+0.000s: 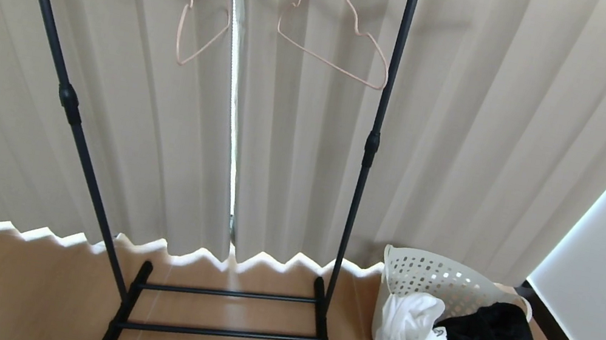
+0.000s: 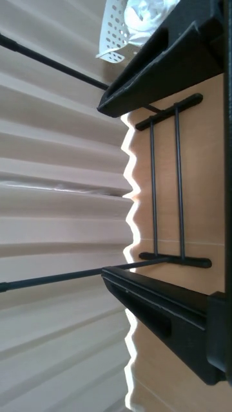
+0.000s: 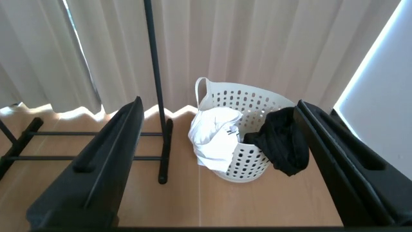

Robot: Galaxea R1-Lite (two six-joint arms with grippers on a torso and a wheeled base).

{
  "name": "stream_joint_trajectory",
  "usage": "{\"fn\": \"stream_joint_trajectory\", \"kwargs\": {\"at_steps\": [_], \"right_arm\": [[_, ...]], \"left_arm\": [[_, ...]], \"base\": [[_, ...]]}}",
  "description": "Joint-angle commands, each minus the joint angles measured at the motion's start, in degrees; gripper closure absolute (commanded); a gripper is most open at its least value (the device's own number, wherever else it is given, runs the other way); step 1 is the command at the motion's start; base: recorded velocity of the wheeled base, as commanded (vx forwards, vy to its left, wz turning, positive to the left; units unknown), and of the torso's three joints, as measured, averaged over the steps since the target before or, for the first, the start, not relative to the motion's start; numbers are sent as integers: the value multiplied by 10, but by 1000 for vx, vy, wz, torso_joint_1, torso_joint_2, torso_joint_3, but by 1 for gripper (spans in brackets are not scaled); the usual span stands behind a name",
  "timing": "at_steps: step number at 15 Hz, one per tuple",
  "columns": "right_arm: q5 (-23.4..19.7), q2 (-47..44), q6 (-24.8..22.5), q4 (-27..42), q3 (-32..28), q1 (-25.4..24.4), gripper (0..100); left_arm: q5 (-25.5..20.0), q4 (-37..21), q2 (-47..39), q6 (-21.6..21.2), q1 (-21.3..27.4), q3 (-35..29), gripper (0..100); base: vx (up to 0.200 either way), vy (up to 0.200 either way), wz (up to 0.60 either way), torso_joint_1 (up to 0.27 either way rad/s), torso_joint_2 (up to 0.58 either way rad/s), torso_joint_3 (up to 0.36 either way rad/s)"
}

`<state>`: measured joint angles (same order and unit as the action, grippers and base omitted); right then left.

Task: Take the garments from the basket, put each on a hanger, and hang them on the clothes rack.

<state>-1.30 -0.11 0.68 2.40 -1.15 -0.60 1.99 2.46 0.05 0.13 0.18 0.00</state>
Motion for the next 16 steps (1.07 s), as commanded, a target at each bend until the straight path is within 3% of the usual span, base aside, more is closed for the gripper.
{"fn": "stream_joint_trajectory", "kwargs": {"at_steps": [1, 7, 16], "right_arm": [[0, 0, 0, 1, 0, 0, 0], [0, 0, -2, 1, 0, 0, 0], [1, 0, -9, 0, 1, 0, 0]], "left_arm": [[0, 0, 0, 0, 0, 0, 0], [-1, 0, 0, 1, 0, 0, 0], [-1, 0, 0, 0, 0, 0, 0]], "base": [[0, 0, 0, -115, 452, 339], [33, 0, 0, -71, 410, 340], [178, 0, 0, -7, 38, 30]]}}
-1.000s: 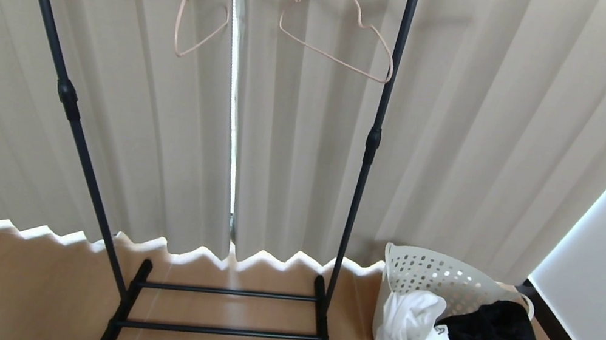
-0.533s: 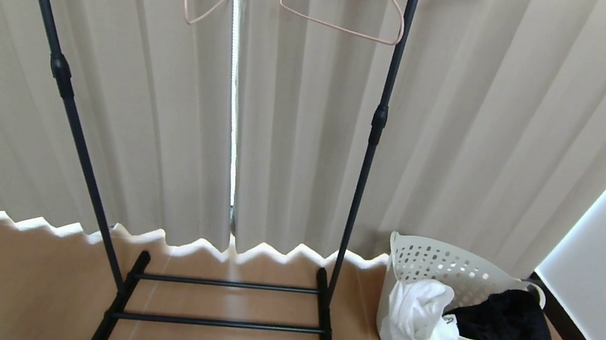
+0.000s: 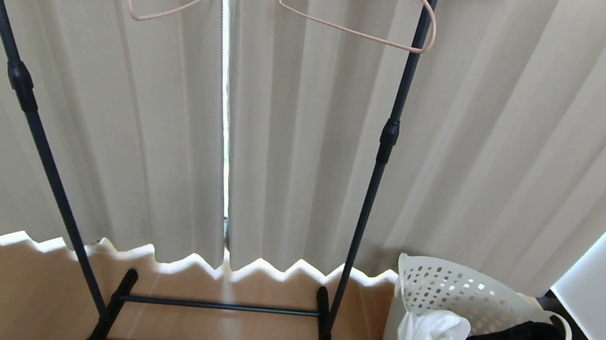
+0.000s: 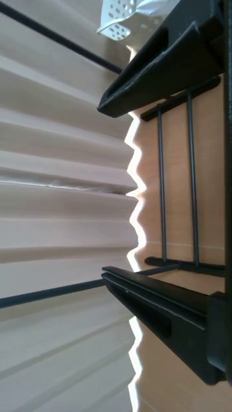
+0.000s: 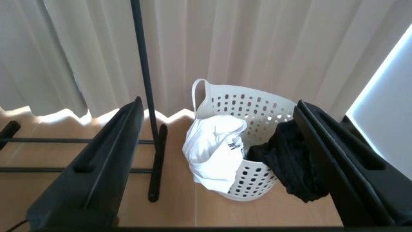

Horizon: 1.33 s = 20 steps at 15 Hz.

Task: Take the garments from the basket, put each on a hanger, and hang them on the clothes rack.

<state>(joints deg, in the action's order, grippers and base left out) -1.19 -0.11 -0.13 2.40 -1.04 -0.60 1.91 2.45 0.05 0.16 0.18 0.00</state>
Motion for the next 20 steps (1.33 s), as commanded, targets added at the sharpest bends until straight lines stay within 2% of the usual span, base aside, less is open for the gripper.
{"fn": "stream_joint_trajectory", "kwargs": {"at_steps": [1, 5, 9, 17, 20], "right_arm": [[0, 0, -1, 1, 0, 0, 0], [-2, 0, 0, 1, -1, 0, 0], [-2, 0, 1, 1, -1, 0, 0], [-2, 0, 1, 1, -1, 0, 0], [-2, 0, 3, 1, -1, 0, 0]], "left_arm": [[0, 0, 0, 0, -1, 0, 0], [0, 0, 0, 1, 0, 0, 0], [-1, 0, 0, 0, 0, 0, 0], [0, 0, 0, 1, -1, 0, 0], [1, 0, 0, 1, -1, 0, 0]], "base": [[0, 0, 0, 0, 0, 0], [0, 0, 0, 0, 0, 0], [0, 0, -600, -4, 4, 2], [0, 0, 0, 0, 0, 0], [0, 0, -600, 2, 4, 4]]}}
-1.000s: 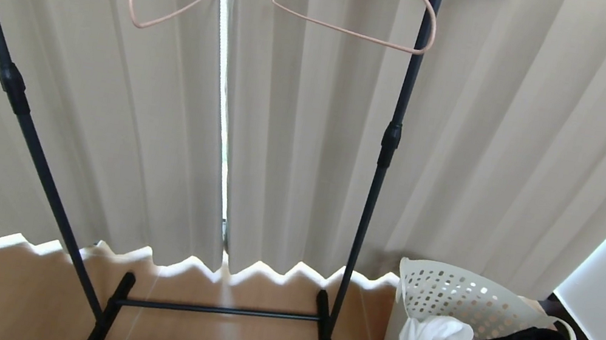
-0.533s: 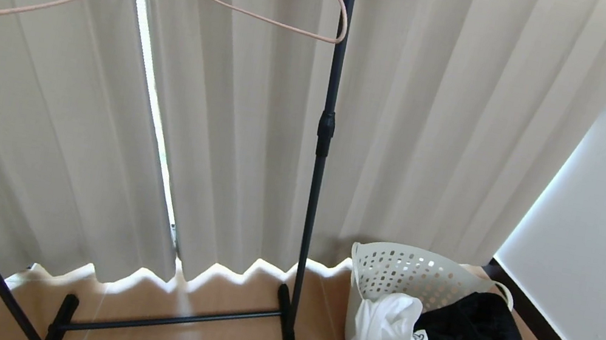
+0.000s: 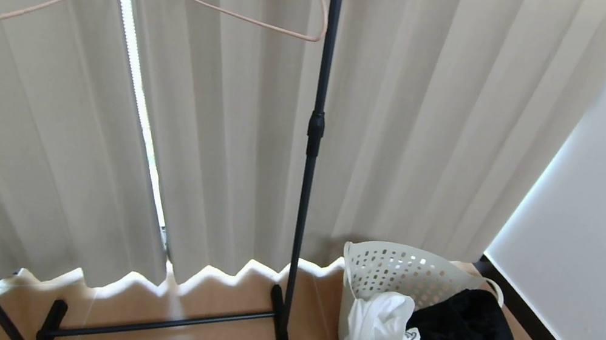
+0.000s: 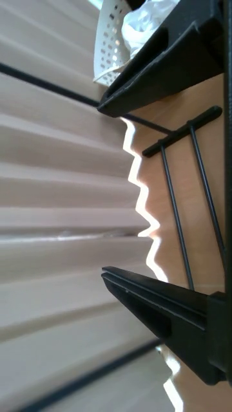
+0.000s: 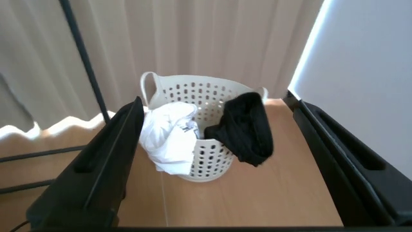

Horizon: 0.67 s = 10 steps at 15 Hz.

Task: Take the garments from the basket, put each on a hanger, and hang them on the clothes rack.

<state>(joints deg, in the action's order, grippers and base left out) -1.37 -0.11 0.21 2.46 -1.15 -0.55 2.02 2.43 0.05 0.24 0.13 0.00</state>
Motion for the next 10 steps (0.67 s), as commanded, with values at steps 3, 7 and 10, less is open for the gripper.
{"fn": "stream_joint_trajectory", "kwargs": {"at_steps": [3, 7, 10], "right_arm": [[0, 0, -1, 0, 0, -1, 0], [0, 0, 0, 0, 0, -1, 0], [0, 0, 1, -1, 0, -1, 0]], "left_arm": [[0, 0, 0, -1, 0, 0, 0], [-1, -1, 0, -2, 0, 0, 0], [-2, -1, 0, 0, 0, 0, 0]], "base": [[0, 0, 0, 0, 0, 0], [0, 0, 0, 0, 0, 0], [0, 0, 0, 0, 0, 0]]}}
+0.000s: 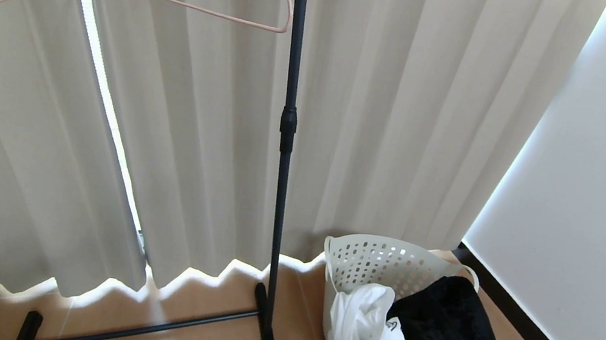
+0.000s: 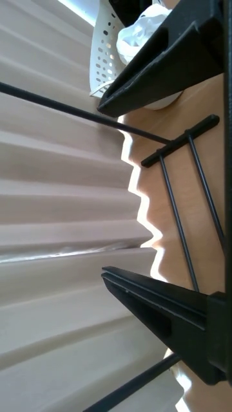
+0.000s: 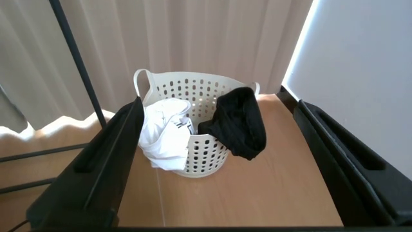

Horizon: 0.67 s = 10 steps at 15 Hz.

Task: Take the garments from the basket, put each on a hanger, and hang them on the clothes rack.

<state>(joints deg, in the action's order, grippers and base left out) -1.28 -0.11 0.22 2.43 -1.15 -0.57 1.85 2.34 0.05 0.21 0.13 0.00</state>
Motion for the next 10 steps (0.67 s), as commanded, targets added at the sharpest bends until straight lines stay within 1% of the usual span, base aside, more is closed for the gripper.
{"fn": "stream_joint_trajectory", "kwargs": {"at_steps": [1, 10], "right_arm": [[0, 0, 0, -1, 0, 0, 0], [0, 0, 0, 0, 0, 0, 0]], "left_arm": [[0, -1, 0, 0, 0, 0, 0], [1, 0, 0, 2, 0, 0, 0]], "base": [[0, 0, 0, 2, 2, -105], [0, 0, 0, 3, 1, -186]]}}
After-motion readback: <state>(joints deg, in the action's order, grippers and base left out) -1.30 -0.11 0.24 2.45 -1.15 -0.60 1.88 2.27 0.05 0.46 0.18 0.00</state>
